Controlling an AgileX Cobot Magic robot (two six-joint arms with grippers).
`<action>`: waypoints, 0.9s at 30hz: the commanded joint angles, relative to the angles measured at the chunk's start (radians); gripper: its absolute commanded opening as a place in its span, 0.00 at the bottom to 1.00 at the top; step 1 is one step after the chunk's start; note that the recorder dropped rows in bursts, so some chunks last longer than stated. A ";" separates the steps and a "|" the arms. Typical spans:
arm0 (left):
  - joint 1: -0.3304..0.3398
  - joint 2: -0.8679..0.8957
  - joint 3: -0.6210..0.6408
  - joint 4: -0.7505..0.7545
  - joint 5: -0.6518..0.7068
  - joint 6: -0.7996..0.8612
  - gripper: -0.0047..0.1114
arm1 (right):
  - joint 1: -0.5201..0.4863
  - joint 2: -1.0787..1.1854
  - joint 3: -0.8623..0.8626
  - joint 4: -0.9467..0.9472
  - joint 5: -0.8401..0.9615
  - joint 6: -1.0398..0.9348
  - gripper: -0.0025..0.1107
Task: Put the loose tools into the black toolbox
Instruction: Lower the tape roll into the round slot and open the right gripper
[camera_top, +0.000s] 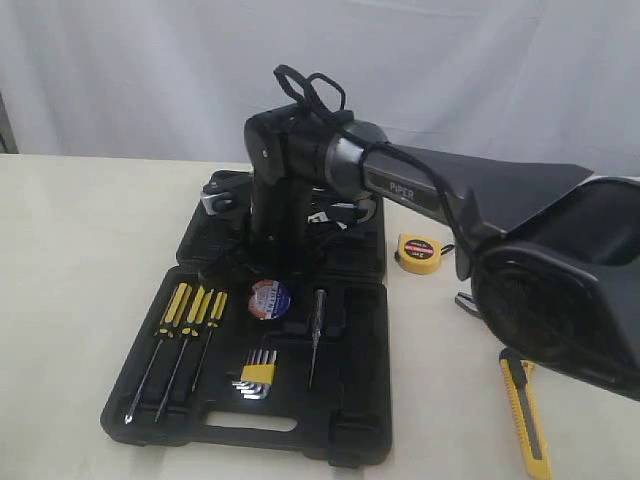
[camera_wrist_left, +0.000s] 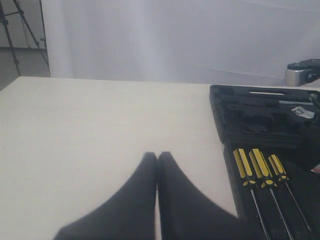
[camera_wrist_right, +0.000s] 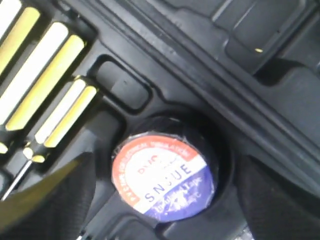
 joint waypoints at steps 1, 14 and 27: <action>-0.002 -0.003 0.002 -0.002 0.000 -0.001 0.04 | -0.004 0.000 -0.082 -0.005 0.070 0.004 0.63; -0.002 -0.003 0.002 -0.002 0.000 -0.001 0.04 | -0.004 0.000 -0.165 0.052 0.072 0.033 0.02; -0.002 -0.003 0.002 -0.002 0.000 -0.001 0.04 | -0.004 -0.030 -0.133 0.039 0.072 0.029 0.02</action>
